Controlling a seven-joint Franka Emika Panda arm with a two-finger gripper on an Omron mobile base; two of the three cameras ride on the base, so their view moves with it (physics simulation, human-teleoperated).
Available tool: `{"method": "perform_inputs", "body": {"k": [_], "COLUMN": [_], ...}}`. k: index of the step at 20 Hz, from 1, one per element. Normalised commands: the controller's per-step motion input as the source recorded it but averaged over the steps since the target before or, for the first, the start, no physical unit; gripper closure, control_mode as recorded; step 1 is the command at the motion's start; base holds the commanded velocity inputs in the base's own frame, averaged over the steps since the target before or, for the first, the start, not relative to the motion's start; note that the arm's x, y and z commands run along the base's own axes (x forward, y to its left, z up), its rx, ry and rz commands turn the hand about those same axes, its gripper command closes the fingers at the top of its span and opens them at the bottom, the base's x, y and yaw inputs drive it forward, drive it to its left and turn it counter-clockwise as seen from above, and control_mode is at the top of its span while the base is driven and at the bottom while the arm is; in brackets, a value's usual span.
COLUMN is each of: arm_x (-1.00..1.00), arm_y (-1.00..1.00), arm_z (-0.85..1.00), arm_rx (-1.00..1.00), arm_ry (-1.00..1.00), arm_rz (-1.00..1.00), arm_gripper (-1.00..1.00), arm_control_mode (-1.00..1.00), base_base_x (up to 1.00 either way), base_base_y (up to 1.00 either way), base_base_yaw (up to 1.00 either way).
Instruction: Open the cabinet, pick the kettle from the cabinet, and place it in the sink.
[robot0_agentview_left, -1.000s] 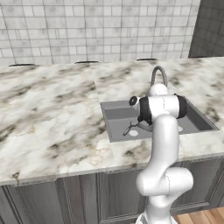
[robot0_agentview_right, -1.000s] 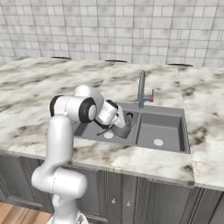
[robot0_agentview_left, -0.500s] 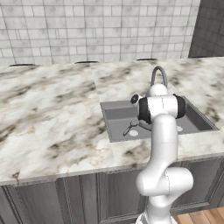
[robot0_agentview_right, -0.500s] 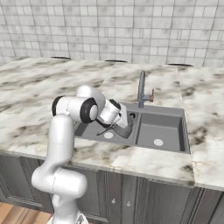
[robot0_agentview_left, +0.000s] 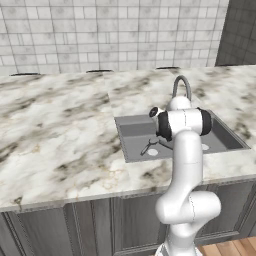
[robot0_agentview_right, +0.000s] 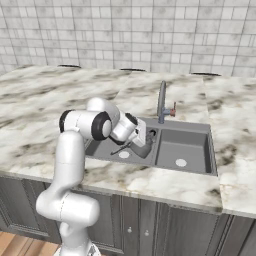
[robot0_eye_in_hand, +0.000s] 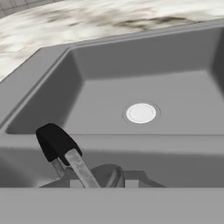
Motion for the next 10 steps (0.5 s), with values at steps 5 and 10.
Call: {"method": "perform_inputs", "body": {"k": [5,10], "arm_x": [-0.32,-0.31], "arm_y": [0.32,0.34], "arm_z": [-0.72,-0.71], "arm_rx": [0.00,0.00], "arm_ry": [0.00,0.00], "arm_rz": [-0.13,-0.13], "arm_gripper": [1.00,-1.00], "arm_control_mode": [-1.00,-1.00], "base_base_x": [0.00,0.00], "base_base_y": [0.00,0.00], "base_base_yaw": [0.00,0.00]}}
